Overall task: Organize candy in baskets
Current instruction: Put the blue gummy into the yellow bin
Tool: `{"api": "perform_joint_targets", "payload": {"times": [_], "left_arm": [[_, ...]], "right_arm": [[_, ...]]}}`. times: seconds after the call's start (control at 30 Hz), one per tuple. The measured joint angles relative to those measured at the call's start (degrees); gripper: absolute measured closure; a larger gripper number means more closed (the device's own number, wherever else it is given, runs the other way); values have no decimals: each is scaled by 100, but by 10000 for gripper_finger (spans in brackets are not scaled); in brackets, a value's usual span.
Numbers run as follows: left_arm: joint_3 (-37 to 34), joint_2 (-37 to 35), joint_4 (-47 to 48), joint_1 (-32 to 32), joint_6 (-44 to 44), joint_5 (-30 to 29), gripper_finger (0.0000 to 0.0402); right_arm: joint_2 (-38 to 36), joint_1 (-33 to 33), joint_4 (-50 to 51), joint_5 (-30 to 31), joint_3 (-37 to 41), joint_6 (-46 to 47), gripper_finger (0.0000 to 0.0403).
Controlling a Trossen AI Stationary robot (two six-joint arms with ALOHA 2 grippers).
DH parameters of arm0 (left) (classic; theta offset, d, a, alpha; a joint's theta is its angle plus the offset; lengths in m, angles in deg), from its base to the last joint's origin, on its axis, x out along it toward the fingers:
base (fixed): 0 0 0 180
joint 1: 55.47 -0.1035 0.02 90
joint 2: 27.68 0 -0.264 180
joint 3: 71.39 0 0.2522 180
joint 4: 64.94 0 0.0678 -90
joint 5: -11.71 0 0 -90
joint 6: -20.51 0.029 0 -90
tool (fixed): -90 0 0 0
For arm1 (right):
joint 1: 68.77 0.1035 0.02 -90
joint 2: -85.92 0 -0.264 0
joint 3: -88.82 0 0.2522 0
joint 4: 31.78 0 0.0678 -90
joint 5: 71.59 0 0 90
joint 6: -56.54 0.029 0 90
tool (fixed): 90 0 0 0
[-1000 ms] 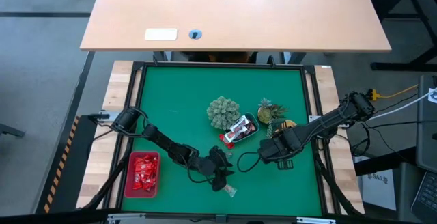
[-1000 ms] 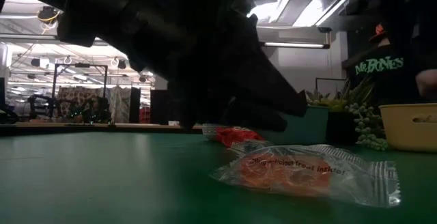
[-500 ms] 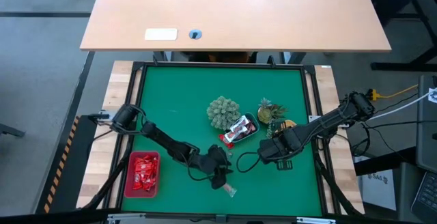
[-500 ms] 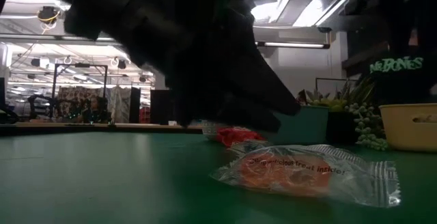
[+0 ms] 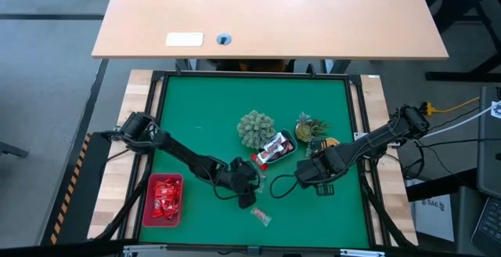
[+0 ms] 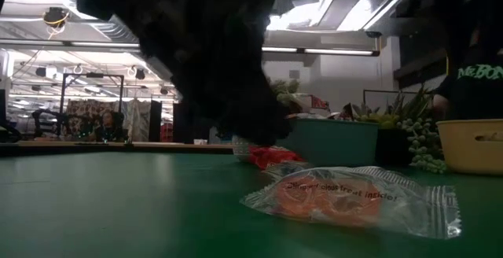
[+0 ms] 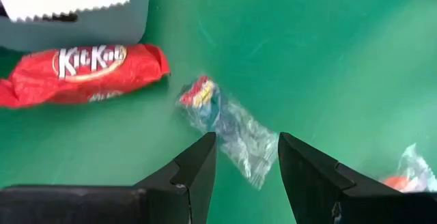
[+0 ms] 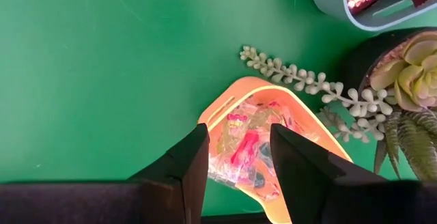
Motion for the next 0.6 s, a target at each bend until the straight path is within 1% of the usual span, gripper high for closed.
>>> {"api": "perform_joint_targets", "payload": {"times": [0.1, 0.37, 0.6], "left_arm": [[-2, 2, 56, 71, -11, -46, 250], [3, 130, 74, 247, -13, -644, 250], [9, 389, -385, 256, -15, -729, 250]], "right_arm": [[0, 0, -48, 0, 0, 0, 246], [0, 0, -176, -1, 0, 0, 246], [0, 0, -193, -1, 0, 0, 246]]}}
